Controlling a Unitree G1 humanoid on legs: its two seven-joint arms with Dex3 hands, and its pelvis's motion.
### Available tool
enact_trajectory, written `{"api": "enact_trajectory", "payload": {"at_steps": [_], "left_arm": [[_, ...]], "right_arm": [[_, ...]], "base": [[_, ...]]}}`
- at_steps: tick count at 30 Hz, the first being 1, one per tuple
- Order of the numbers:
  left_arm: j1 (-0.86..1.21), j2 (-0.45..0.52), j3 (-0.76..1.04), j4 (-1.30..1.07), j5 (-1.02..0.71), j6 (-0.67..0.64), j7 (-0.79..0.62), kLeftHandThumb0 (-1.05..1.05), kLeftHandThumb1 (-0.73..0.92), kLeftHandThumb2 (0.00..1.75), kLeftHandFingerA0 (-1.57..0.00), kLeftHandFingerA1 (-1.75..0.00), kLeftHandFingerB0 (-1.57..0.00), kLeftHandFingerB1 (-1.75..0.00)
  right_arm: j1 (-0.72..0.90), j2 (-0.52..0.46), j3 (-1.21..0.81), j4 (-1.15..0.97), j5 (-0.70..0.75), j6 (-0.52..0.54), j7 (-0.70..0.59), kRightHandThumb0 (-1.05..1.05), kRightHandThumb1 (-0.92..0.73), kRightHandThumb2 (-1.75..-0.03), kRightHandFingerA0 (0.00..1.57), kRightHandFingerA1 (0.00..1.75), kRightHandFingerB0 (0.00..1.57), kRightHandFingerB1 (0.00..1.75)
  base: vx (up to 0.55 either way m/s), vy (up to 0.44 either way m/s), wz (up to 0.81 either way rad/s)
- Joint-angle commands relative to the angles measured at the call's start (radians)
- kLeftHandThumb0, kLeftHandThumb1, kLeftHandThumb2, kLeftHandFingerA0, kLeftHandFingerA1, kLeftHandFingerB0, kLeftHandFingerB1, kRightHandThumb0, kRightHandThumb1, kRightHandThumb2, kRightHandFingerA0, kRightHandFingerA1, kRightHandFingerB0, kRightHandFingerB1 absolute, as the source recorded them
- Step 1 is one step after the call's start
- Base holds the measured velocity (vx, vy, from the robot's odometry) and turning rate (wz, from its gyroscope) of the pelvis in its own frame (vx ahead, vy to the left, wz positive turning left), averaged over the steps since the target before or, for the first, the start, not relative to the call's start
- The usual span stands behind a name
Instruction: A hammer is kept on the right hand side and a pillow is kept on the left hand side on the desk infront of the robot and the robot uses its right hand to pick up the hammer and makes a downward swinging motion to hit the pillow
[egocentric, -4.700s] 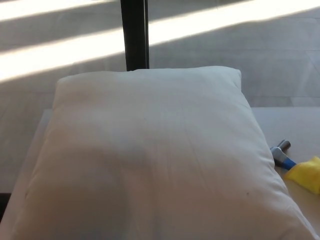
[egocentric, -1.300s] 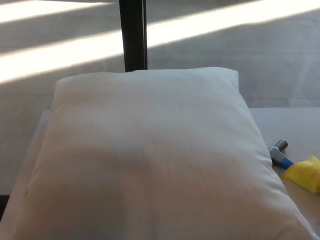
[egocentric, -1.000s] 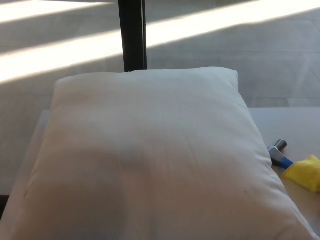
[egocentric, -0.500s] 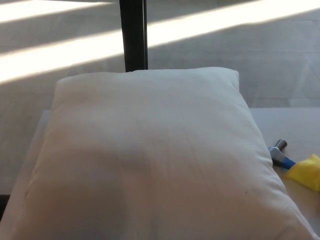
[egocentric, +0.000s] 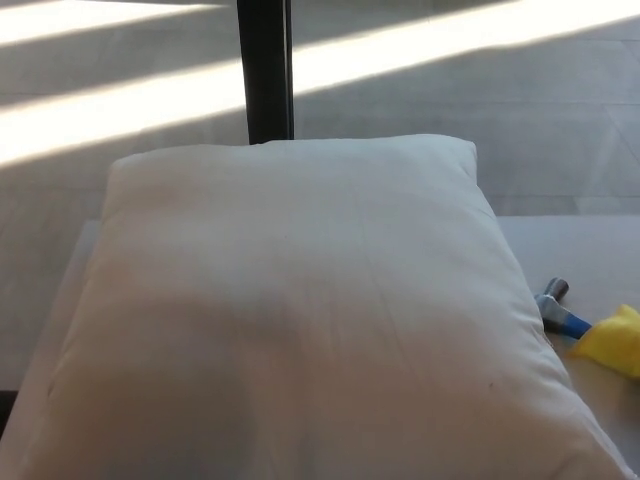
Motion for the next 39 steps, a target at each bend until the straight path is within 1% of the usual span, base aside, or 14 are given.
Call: {"api": "enact_trajectory", "payload": {"at_steps": [1, 12, 13, 16, 20, 22, 23, 25, 26, 27, 28, 31, 36, 39], "left_arm": [[0.001, 0.011, 0.005, 0.001, -0.014, -0.033, -0.012, -0.58, 0.6, 0.58, -0.78, -0.56, -0.68, -0.52], [0.0, 0.014, 0.008, 0.003, -0.017, -0.02, -0.017, -0.57, 0.6, 0.58, -0.79, -0.54, -0.72, -0.52], [0.003, 0.017, 0.001, 0.007, -0.008, -0.025, -0.023, -0.57, 0.6, 0.59, -0.78, -0.54, -0.71, -0.52], [-0.002, 0.017, 0.0, 0.006, -0.009, -0.019, -0.011, -0.56, 0.59, 0.58, -0.79, -0.55, -0.71, -0.52], [0.009, 0.011, 0.004, -0.008, -0.016, -0.029, -0.021, -0.56, 0.6, 0.58, -0.77, -0.58, -0.68, -0.54], [0.01, 0.005, 0.018, -0.013, -0.033, -0.03, -0.036, -0.54, 0.6, 0.58, -0.74, -0.59, -0.69, -0.55], [0.009, 0.006, 0.018, -0.011, -0.033, -0.026, -0.035, -0.54, 0.6, 0.58, -0.74, -0.59, -0.69, -0.55], [0.009, 0.009, 0.006, -0.008, -0.022, -0.023, -0.017, -0.55, 0.58, 0.58, -0.81, -0.56, -0.78, -0.56], [0.005, 0.009, 0.017, -0.003, -0.037, -0.015, -0.023, -0.56, 0.58, 0.58, -0.79, -0.57, -0.79, -0.58], [0.006, 0.008, 0.02, 0.001, -0.039, -0.022, -0.032, -0.56, 0.58, 0.58, -0.79, -0.57, -0.79, -0.58], [0.008, 0.01, 0.013, 0.002, -0.031, -0.027, -0.031, -0.58, 0.59, 0.58, -0.81, -0.56, -0.79, -0.56], [0.012, 0.01, 0.007, -0.002, -0.031, -0.032, -0.029, -0.58, 0.59, 0.58, -0.81, -0.59, -0.75, -0.56], [0.006, 0.014, 0.003, 0.002, -0.028, -0.03, -0.026, -0.55, 0.6, 0.58, -0.8, -0.56, -0.75, -0.56], [0.007, 0.015, 0.002, 0.008, -0.024, -0.037, -0.016, -0.57, 0.6, 0.58, -0.81, -0.55, -0.75, -0.55]], "right_arm": [[0.125, 0.051, 0.054, 0.017, -0.038, -0.145, 0.035, -0.35, -0.76, -0.64, 0.76, 1.27, 0.67, 0.5], [0.107, 0.067, 0.078, 0.012, -0.094, -0.155, -0.017, -0.26, -0.65, -0.63, 0.82, 1.53, 0.7, 0.56], [0.106, 0.062, 0.084, -0.001, -0.112, -0.16, -0.05, -0.23, -0.64, -0.61, 0.82, 1.63, 0.73, 0.94], [0.112, 0.053, 0.065, -0.023, -0.101, -0.177, -0.071, -0.21, -0.65, -0.62, 0.84, 1.62, 0.77, 0.75], [0.122, 0.053, 0.058, -0.024, -0.117, -0.181, -0.149, -0.13, -0.65, -0.72, 1.05, 1.65, 0.82, 1.29], [0.12, 0.059, 0.051, -0.009, -0.119, -0.172, -0.18, -0.18, -0.68, -0.63, 0.84, 1.75, 0.74, 1.33], [0.121, 0.06, 0.048, -0.005, -0.12, -0.172, -0.197, -0.18, -0.68, -0.63, 0.84, 1.75, 0.74, 1.33], [0.126, 0.063, 0.032, -0.009, -0.11, -0.159, -0.212, -0.19, -0.68, -0.62, 0.87, 1.69, 0.76, 0.63], [0.126, 0.063, 0.029, -0.012, -0.113, -0.142, -0.211, -0.23, -0.71, -0.64, 0.83, 1.65, 0.79, 0.6], [0.128, 0.062, 0.027, -0.017, -0.117, -0.127, -0.214, -0.23, -0.71, -0.64, 0.83, 1.65, 0.79, 0.6], [0.128, 0.059, 0.03, -0.016, -0.126, -0.124, -0.227, -0.23, -0.67, -0.63, 0.84, 1.73, 0.8, 1.21], [0.127, 0.053, 0.022, -0.011, -0.122, -0.112, -0.226, -0.24, -0.71, -0.64, 0.83, 1.67, 0.78, 0.79], [0.124, 0.037, -0.012, -0.005, -0.092, -0.108, -0.193, -0.19, -0.7, -0.67, 0.85, 1.72, 0.76, 1.26], [0.122, 0.04, -0.085, 0.001, -0.029, -0.101, -0.148, -0.2, -0.73, -0.72, 0.88, 1.67, 0.76, 1.02]], "base": [[0.0, 0.0, 0.0], [0.0, 0.0, 0.0], [0.0, 0.0, 0.0], [0.0, 0.0, 0.0], [0.0, 0.0, 0.0], [0.0, 0.0, 0.0], [0.0, 0.0, 0.0], [0.0, 0.0, 0.0], [0.0, 0.0, 0.0], [0.0, 0.0, 0.0], [0.0, 0.0, 0.0], [0.0, 0.0, 0.0], [0.0, 0.0, 0.0], [0.0, 0.0, 0.0]]}}
